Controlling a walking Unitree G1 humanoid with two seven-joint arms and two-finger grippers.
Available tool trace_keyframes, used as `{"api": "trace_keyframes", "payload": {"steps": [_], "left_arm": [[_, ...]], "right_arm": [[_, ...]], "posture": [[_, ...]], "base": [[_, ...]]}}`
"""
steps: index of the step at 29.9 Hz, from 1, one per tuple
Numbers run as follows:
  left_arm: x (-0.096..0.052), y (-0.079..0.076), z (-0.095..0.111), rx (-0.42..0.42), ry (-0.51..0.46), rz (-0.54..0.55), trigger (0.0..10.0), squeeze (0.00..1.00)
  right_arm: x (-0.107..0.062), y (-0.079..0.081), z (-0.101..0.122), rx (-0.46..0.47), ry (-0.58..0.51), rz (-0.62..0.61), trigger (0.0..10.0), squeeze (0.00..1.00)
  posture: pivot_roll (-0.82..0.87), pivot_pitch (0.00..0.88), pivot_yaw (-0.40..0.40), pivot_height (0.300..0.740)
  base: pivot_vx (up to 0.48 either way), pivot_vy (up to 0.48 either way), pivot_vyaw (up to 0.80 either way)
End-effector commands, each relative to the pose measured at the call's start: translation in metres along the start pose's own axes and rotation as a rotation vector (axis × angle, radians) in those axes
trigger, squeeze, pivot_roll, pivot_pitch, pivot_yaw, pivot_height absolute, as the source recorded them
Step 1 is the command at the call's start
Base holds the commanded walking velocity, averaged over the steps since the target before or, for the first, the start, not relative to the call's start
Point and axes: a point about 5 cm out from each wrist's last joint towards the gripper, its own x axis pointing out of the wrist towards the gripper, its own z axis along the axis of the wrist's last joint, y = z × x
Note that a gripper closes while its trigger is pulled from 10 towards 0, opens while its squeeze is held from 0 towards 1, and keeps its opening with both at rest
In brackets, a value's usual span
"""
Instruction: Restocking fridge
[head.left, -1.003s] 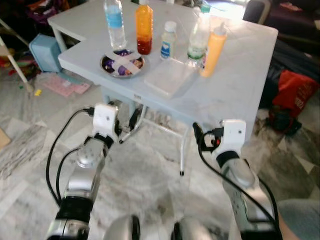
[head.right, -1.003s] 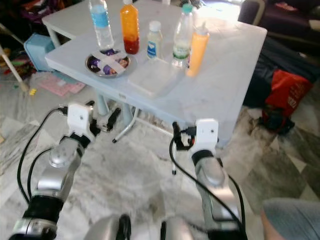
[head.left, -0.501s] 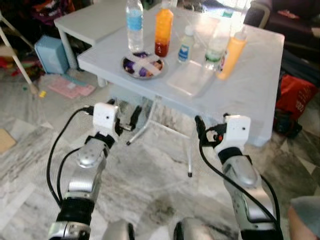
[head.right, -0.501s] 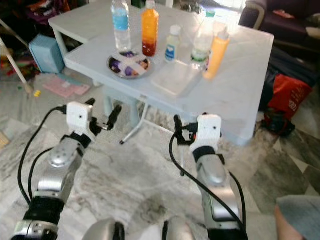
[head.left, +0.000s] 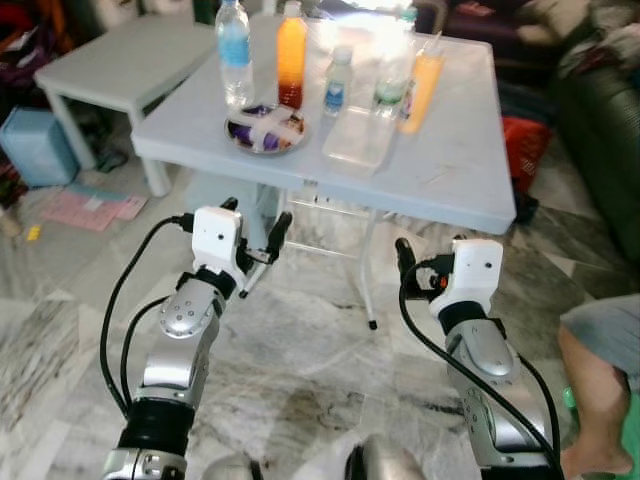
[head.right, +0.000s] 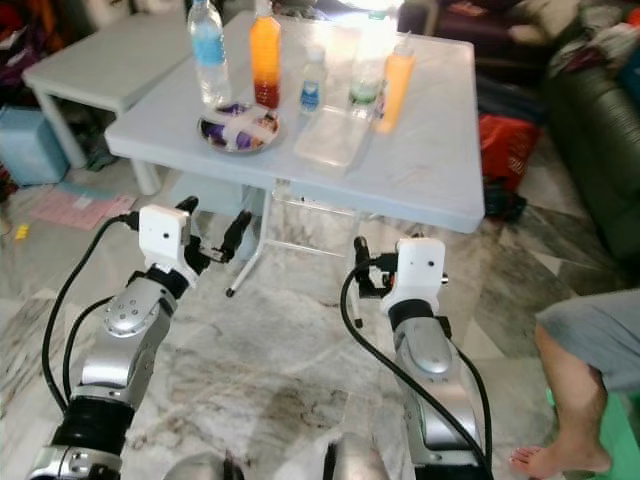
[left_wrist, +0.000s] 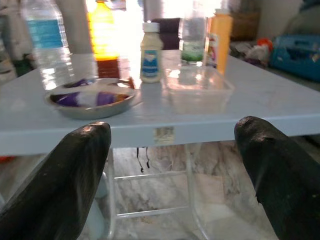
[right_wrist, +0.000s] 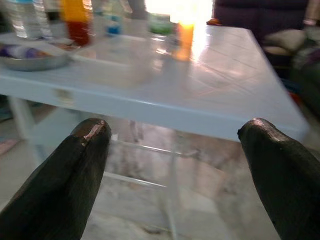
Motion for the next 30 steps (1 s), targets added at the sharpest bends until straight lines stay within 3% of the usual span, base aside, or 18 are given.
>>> {"api": "trace_keyframes", "payload": {"steps": [1, 3, 4, 5, 9, 13, 19, 30], "left_arm": [[-0.003, 0.0, 0.0, 0.011, 0.008, 0.012, 10.0, 0.0], [-0.005, 0.002, -0.001, 0.007, 0.01, 0.015, 10.0, 0.0], [-0.013, 0.011, -0.004, 0.059, 0.015, 0.071, 10.0, 0.0], [-0.013, 0.011, -0.004, 0.059, 0.015, 0.071, 10.0, 0.0], [-0.04, 0.034, -0.016, 0.053, 0.075, 0.184, 10.0, 0.0], [-0.051, 0.039, -0.019, 0.055, 0.091, 0.216, 10.0, 0.0], [-0.046, 0.032, -0.014, 0.035, 0.058, 0.164, 10.0, 0.0], [-0.04, 0.024, -0.011, -0.006, 0.047, 0.107, 10.0, 0.0]], "right_arm": [[-0.002, -0.004, 0.002, -0.013, -0.014, -0.018, 10.0, 0.0], [-0.003, -0.005, 0.002, -0.02, -0.016, -0.019, 10.0, 0.0], [-0.008, -0.008, 0.001, -0.027, -0.018, -0.03, 10.0, 0.0], [-0.008, -0.008, 0.001, -0.027, -0.018, -0.03, 10.0, 0.0], [-0.023, -0.014, 0.006, -0.067, -0.06, -0.054, 10.0, 0.0], [-0.027, -0.017, 0.01, -0.063, -0.079, -0.074, 10.0, 0.0], [-0.023, -0.018, 0.009, -0.064, -0.077, -0.085, 10.0, 0.0], [-0.022, -0.019, 0.009, -0.073, -0.079, -0.085, 10.0, 0.0]], "posture": [[-0.1, 0.079, -0.002, 0.74], [-0.1, 0.079, -0.002, 0.74], [-0.09, 0.073, 0.001, 0.74], [-0.09, 0.073, 0.001, 0.74], [-0.09, 0.047, 0.012, 0.74], [-0.08, 0.035, 0.017, 0.74], [-0.08, 0.03, 0.019, 0.74], [-0.09, 0.028, 0.021, 0.74]], "base": [[0.0, 0.0, 0.0], [0.0, 0.0, 0.0], [0.0, 0.0, 0.0], [0.0, 0.0, 0.0], [0.0, 0.0, 0.0], [0.0, 0.0, 0.0], [0.091, 0.0, 0.0], [0.392, 0.0, -0.2]]}}
